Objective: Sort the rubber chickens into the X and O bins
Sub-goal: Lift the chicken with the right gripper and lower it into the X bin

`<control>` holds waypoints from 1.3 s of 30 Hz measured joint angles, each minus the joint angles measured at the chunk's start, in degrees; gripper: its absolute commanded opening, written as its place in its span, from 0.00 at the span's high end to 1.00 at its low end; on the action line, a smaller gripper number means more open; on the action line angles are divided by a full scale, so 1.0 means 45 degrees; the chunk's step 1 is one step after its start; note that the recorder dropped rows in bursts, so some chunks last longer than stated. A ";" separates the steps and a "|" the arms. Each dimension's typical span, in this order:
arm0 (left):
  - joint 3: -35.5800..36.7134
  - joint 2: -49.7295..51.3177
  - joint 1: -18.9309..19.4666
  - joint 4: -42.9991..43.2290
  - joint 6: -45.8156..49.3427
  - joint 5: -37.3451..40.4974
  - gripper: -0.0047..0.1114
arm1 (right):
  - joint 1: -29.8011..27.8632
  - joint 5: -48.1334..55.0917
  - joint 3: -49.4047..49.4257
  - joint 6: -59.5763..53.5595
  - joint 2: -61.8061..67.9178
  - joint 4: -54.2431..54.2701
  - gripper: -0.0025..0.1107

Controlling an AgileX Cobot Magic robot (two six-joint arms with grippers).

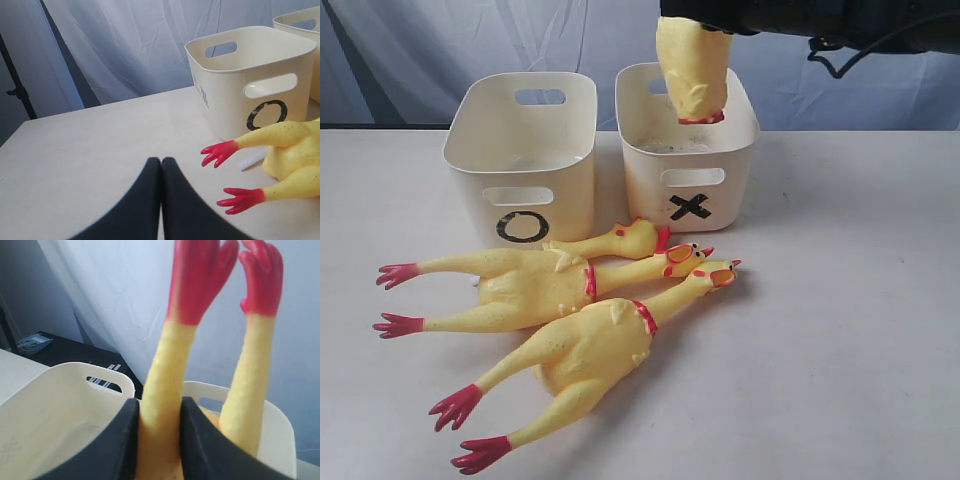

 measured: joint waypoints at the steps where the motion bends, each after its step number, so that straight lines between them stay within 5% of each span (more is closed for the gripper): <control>1: 0.0000 0.0000 0.0000 0.0000 0.0000 0.0000 0.96 | 0.0000 -0.0054 -0.0174 0.0000 0.0174 0.0000 0.99; 18: 0.0000 0.0000 0.0000 0.0000 0.0000 0.0000 0.96 | 0.0030 -0.1284 -0.1006 0.0018 0.1924 0.0025 0.98; 27: 0.0000 0.0000 0.0000 0.0000 0.0000 0.0000 0.96 | 0.0099 -0.0668 -0.1006 0.0272 0.2547 0.0092 0.48; 39: 0.0000 0.0000 0.0000 0.0000 0.0000 0.0000 0.96 | 0.0099 -0.0078 -0.1014 0.1134 0.2322 0.0092 0.44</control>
